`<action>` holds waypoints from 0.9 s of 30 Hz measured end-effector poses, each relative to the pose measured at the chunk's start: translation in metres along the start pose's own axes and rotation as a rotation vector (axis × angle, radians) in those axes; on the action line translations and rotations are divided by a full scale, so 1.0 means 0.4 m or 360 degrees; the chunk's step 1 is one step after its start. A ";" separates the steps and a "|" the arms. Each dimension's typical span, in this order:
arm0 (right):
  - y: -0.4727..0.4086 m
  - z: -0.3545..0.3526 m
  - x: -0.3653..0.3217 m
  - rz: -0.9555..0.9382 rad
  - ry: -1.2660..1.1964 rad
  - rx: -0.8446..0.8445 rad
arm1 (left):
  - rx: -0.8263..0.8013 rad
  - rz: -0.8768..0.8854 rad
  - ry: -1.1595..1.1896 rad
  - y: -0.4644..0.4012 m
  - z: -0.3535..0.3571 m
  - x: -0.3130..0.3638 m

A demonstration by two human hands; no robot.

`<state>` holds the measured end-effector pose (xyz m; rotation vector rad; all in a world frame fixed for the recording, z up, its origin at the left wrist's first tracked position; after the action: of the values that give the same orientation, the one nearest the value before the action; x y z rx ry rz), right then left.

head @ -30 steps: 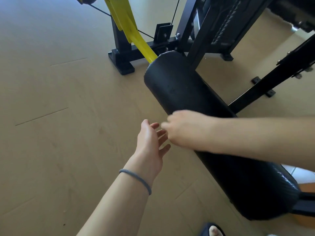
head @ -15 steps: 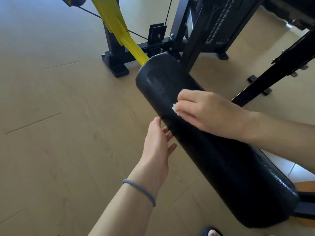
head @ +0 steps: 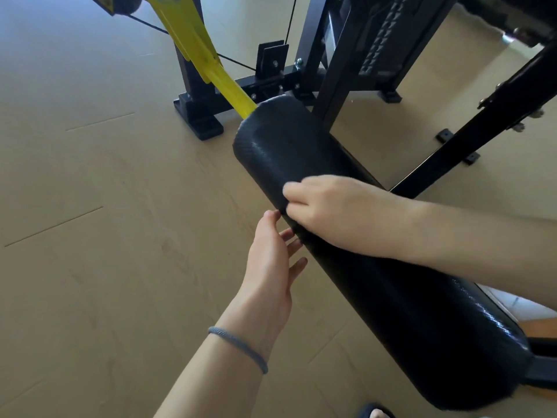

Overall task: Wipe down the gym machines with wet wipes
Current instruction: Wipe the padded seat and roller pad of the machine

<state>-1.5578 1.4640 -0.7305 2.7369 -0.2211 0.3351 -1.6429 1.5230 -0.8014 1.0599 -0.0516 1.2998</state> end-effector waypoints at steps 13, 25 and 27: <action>-0.020 -0.001 0.147 0.0534 -0.0713 0.0659 | -0.0099 0.0012 -0.0168 -0.015 -0.004 -0.012; -0.087 -0.004 0.235 0.0797 -0.1092 0.0743 | -0.0285 0.0171 -0.0519 -0.068 0.040 -0.059; 0.008 0.032 0.205 0.0832 -0.1080 0.0729 | -0.0307 0.0177 -0.0536 -0.075 0.028 -0.068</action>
<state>-1.4773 1.4473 -0.7196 3.0991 -1.1734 -0.4974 -1.6226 1.4984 -0.8287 1.1102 -0.4864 1.1765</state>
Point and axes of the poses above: each hand's wrist, its own y-axis away from the middle knuckle, its own z-axis out of the palm, x = y × z, the point moved 3 cm from there along -y, towards the middle knuckle, and after that the axes turned 13 degrees about -x, right-handed, at the moved point
